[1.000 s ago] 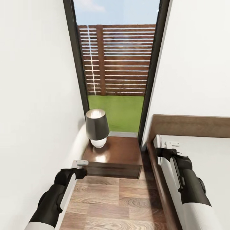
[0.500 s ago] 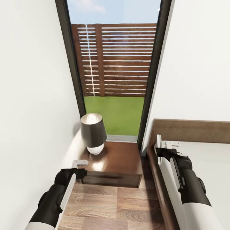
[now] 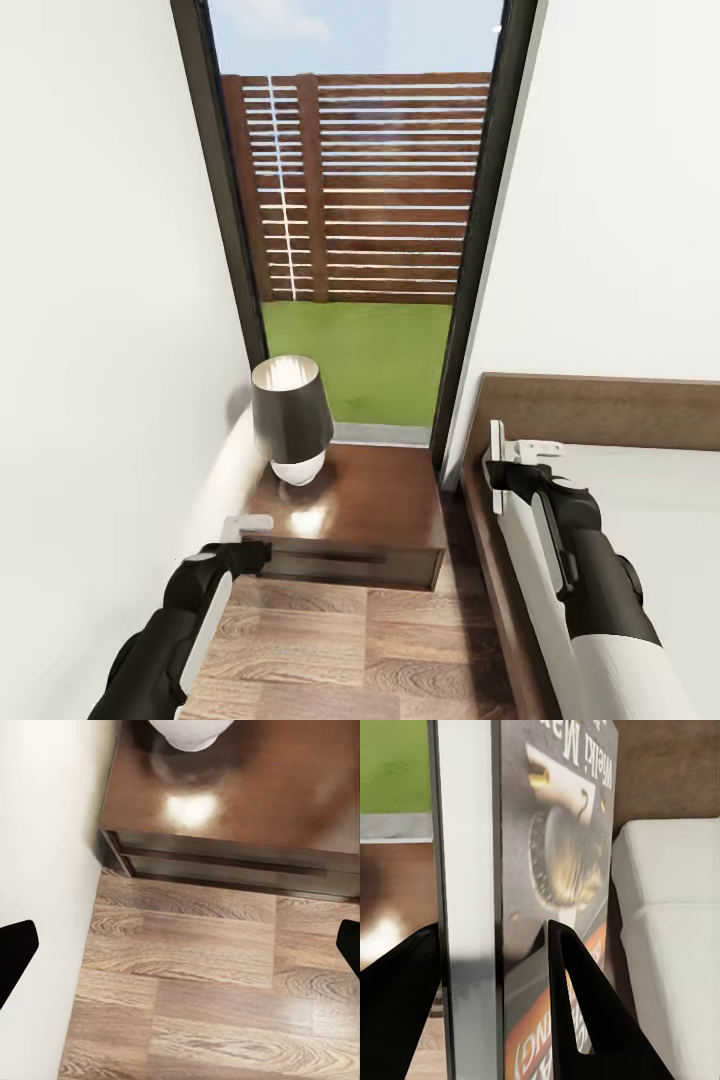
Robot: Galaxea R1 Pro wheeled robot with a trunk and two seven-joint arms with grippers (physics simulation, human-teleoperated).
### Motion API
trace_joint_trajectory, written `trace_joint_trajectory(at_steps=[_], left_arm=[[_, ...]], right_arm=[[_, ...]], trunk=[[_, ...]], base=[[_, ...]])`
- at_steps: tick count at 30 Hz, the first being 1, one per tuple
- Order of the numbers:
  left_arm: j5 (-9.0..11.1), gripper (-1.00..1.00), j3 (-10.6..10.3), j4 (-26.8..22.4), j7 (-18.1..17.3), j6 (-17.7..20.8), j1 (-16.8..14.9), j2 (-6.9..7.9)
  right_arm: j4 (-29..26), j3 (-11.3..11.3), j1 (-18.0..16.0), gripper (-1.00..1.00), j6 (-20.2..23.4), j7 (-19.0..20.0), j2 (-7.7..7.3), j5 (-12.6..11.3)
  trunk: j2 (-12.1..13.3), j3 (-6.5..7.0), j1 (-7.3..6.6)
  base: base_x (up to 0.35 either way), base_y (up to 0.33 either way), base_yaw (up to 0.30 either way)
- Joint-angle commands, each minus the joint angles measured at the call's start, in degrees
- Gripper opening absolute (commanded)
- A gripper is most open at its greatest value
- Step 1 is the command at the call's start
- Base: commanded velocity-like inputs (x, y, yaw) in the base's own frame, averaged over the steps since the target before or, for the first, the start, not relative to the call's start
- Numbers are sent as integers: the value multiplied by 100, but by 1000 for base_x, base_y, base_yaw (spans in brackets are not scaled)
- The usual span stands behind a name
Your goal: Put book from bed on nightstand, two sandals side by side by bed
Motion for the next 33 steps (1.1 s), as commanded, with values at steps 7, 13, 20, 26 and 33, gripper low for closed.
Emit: trace_joint_trajectory(at_steps=[7,13,20,26,33], left_arm=[[30,100,-1,28,10,-1317,972,48],[36,100,3,796,18,-2703,1467,51],[45,100,-5,1548,27,-3674,1520,42],[41,100,-2,2146,20,-4270,1522,42],[53,100,8,2504,25,-4513,1522,46]], right_arm=[[-43,-36,-5,-100,38,60,10,49],[-44,-38,-5,-100,33,75,3,46],[-32,-15,-5,-100,31,61,2,86],[-43,-16,-5,-100,30,69,2,87],[-40,-15,-5,-100,39,78,2,85]], trunk=[[-6,-8,1],[-6,-8,1],[-6,-8,1],[-6,-8,1],[-6,-8,1]], base=[[0,0,0],[0,0,0],[0,0,0],[0,0,0],[93,0,0]])
